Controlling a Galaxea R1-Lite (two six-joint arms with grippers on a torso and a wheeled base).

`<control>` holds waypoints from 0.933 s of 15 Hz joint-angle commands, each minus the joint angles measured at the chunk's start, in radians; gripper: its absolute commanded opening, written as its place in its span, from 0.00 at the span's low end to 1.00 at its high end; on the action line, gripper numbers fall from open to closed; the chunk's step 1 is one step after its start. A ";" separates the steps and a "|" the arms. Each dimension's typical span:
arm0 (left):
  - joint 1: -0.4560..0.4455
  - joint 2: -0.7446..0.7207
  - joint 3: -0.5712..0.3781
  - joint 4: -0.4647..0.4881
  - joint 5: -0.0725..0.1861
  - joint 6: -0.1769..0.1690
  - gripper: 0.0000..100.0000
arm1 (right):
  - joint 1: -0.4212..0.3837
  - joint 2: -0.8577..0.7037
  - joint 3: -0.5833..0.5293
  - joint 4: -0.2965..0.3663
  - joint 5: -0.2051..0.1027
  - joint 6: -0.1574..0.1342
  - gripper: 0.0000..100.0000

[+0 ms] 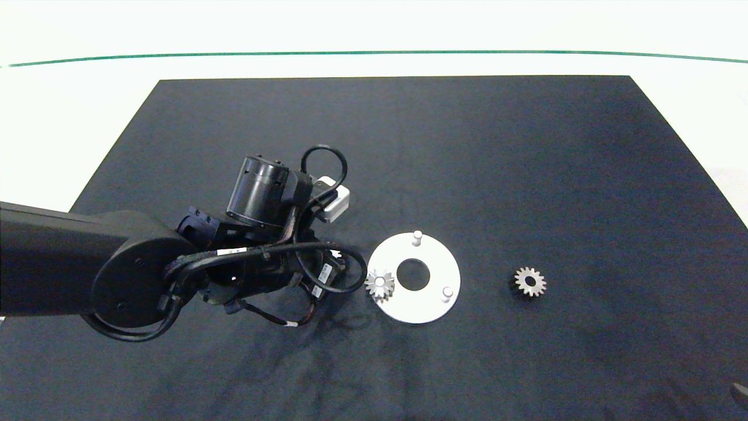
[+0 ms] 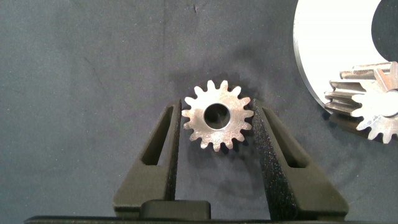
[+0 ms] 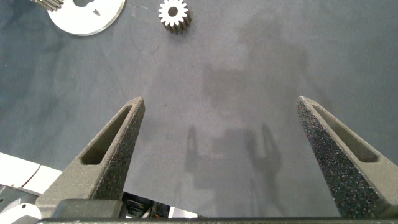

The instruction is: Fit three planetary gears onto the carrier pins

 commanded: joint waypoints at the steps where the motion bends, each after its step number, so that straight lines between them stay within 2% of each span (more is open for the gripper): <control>1: -0.001 -0.002 0.003 -0.001 0.002 0.002 0.03 | 0.001 0.000 -0.002 0.002 0.000 0.000 1.00; 4: -0.002 -0.002 0.003 -0.003 0.000 -0.002 0.00 | 0.001 -0.002 0.000 0.002 0.000 0.000 1.00; 6: -0.004 -0.007 -0.002 -0.015 0.002 -0.018 0.00 | 0.001 -0.002 0.000 0.002 0.000 0.000 1.00; 14: -0.030 -0.028 -0.076 -0.004 0.005 -0.013 0.00 | 0.001 0.000 0.000 0.002 0.000 0.000 1.00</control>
